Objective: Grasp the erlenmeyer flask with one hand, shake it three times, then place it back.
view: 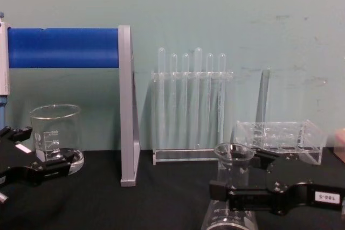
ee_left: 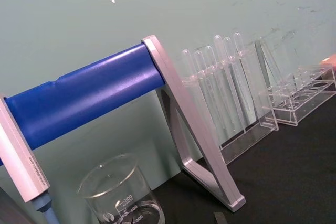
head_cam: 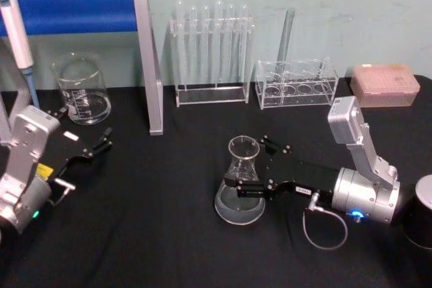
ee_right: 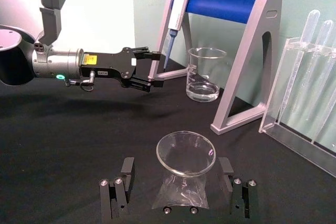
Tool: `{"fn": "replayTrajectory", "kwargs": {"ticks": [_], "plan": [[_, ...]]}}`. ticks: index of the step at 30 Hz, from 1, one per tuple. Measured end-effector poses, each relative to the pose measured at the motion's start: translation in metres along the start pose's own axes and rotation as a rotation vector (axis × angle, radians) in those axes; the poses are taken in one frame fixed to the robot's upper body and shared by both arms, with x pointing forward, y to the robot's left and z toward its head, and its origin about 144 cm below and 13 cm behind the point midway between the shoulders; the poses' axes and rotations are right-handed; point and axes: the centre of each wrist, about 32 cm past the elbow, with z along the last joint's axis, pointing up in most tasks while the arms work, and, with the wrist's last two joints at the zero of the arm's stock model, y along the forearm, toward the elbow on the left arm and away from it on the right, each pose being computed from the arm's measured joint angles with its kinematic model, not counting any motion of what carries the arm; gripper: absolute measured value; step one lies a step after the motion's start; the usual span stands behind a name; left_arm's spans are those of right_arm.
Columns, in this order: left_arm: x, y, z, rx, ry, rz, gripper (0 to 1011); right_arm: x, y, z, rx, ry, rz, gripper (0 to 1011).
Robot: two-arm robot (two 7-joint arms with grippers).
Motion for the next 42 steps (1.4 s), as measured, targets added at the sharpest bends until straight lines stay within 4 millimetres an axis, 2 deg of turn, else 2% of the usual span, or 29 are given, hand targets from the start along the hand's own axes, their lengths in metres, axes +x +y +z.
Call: {"fn": "replayTrajectory", "kwargs": {"ticks": [36, 39, 42], "plan": [[0.0, 0.0, 0.0, 0.0, 0.0, 0.0, 1001, -0.0004, 0.0013, -0.0001, 0.0, -0.008, -0.009, 1000], [0.0, 0.0, 0.0, 0.0, 0.0, 0.0, 1001, -0.0005, 0.0014, -0.0001, 0.0, -0.008, -0.009, 958], [0.0, 0.0, 0.0, 0.0, 0.0, 0.0, 1001, -0.0005, 0.0014, 0.0, 0.0, -0.008, -0.009, 861]]}}
